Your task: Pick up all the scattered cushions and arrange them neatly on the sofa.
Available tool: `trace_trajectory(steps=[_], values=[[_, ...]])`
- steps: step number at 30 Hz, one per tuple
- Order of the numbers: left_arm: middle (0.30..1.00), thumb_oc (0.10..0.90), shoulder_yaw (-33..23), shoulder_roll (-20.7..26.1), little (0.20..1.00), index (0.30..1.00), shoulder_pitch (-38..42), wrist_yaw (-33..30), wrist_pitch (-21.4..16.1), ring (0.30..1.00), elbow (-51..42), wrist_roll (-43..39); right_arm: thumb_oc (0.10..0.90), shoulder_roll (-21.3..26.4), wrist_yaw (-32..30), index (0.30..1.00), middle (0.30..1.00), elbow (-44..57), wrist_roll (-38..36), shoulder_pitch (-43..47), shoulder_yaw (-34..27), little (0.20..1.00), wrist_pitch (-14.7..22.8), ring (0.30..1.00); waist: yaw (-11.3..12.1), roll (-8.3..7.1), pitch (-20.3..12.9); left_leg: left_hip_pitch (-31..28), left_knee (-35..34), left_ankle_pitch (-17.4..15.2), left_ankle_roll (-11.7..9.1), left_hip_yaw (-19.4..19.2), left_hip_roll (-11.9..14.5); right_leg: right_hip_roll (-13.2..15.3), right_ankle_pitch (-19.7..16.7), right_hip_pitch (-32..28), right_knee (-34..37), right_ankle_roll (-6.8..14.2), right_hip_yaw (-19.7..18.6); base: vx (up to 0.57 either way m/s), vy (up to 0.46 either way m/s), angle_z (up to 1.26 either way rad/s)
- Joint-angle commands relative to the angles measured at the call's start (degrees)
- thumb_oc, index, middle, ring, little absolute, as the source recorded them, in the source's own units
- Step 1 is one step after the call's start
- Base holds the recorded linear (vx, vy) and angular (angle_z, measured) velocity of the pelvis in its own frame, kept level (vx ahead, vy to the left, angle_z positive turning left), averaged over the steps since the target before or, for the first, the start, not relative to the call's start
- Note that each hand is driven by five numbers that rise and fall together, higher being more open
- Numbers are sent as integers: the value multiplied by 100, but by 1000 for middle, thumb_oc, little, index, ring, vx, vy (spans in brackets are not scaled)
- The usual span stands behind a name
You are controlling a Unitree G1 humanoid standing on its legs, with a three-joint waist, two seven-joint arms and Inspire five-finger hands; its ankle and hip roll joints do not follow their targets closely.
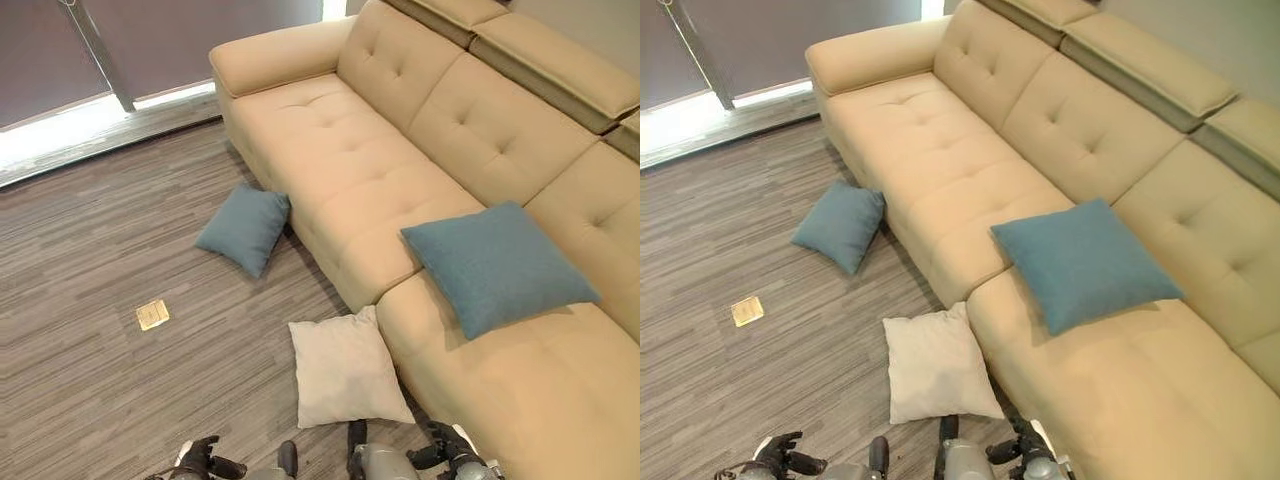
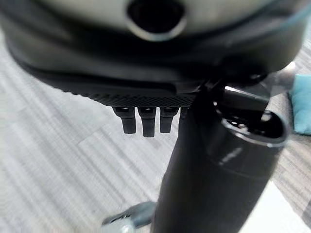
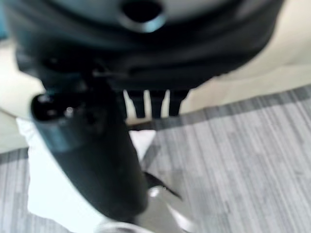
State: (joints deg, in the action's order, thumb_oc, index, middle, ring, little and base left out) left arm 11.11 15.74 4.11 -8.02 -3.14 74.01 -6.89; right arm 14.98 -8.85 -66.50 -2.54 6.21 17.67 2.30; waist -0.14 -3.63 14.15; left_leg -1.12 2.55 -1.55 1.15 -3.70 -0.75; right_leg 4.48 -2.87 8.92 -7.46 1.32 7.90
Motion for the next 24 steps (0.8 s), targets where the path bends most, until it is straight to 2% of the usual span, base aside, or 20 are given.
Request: trace_trajectory(steps=[1,2,5,6,7,12,13,14,16,18,19,20,21,22,24], values=[[900,800,37,105,900,900,152,-77,-91,900,-40,-73,800,148,-53,900,900,374,-229,224,162,900,183,900,19,-138,149,700,666,-713,180,15,-217,184,347,102,-178,235,-83,-52,-57,9],[900,800,37,105,900,900,152,-77,-91,900,-40,-73,800,148,-53,900,900,374,-229,224,163,900,183,900,18,-138,147,703,667,-713,180,15,-218,184,347,104,-179,235,-82,-158,-100,18],[900,800,249,83,900,900,395,-112,-171,900,-188,-166,800,158,-104,900,900,599,-520,597,224,900,252,900,11,-69,426,1380,913,-620,125,20,-192,242,282,649,-250,190,-82,-185,-73,7],[900,800,350,76,900,900,505,-117,-217,900,-332,-280,800,202,-137,900,900,709,-640,815,264,900,273,900,25,-3,541,1739,1051,-578,98,40,-192,265,264,950,-309,170,-101,-127,-33,2],[900,800,350,76,900,900,505,-117,-217,900,-332,-280,800,202,-137,900,900,708,-640,815,264,900,273,900,24,-3,537,1746,1055,-579,98,41,-192,265,264,956,-311,170,-100,-122,-30,3],[900,800,554,168,900,900,751,-176,-344,900,-787,-652,800,349,-242,900,900,918,-851,1497,477,900,270,900,73,183,811,2679,1265,-390,71,56,-248,311,252,1918,-627,117,-109,-105,-17,6],[900,800,553,168,900,900,751,-176,-344,900,-787,-652,800,349,-242,900,900,918,-851,1498,478,900,270,900,72,183,804,2689,1270,-391,71,56,-249,312,253,1927,-630,117,-109,-84,4,7],[900,800,597,233,900,900,842,-225,-368,900,-961,-781,800,437,-333,900,900,1009,-843,1782,581,900,252,900,116,264,921,2999,1432,-506,42,79,-217,296,421,2281,-878,134,-166,-90,12,14],[900,800,664,317,900,900,936,-301,-415,900,-1243,-902,800,608,-479,900,900,1154,-762,2129,671,900,261,900,131,311,1023,3493,1660,-503,53,92,-220,326,463,2786,-1137,122,-201,-154,13,17],[900,800,668,428,900,900,1044,-369,-458,900,-1537,-1029,800,873,-642,900,900,1201,-721,2548,682,900,266,900,138,320,1150,4005,1949,-506,59,83,-215,342,483,3285,-1435,108,-262,-133,11,13],[900,800,667,428,900,900,1046,-370,-457,900,-1539,-1029,800,873,-641,900,900,1199,-722,2551,682,900,266,900,138,320,1141,4021,1959,-510,59,82,-214,342,485,3301,-1443,108,-263,-131,-17,11],[900,800,708,503,900,900,1108,-468,-503,900,-1778,-1154,800,1140,-818,900,900,1118,-672,2968,677,900,259,900,181,336,1277,4462,2198,-524,72,93,-224,352,534,3757,-1733,93,-277,-86,-20,11],[900,800,707,503,900,900,1111,-469,-501,900,-1778,-1155,800,1141,-817,900,900,1113,-673,2974,678,900,261,900,179,336,1266,4486,2212,-529,72,92,-224,354,539,3780,-1746,93,-278,-153,-59,10],[900,800,740,546,900,900,1198,-487,-543,900,-1985,-1304,800,1403,-943,900,900,1004,-712,3327,660,900,266,900,212,328,1368,4911,2467,-542,88,120,-263,375,591,4141,-1981,62,-283,-90,-61,10],[900,800,777,597,900,900,1300,-585,-581,900,-2257,-1377,800,1614,-1119,900,900,959,-727,3585,632,900,268,900,231,334,1469,5323,2701,-558,87,155,-281,405,663,4538,-2275,45,-272,-79,-63,14]])
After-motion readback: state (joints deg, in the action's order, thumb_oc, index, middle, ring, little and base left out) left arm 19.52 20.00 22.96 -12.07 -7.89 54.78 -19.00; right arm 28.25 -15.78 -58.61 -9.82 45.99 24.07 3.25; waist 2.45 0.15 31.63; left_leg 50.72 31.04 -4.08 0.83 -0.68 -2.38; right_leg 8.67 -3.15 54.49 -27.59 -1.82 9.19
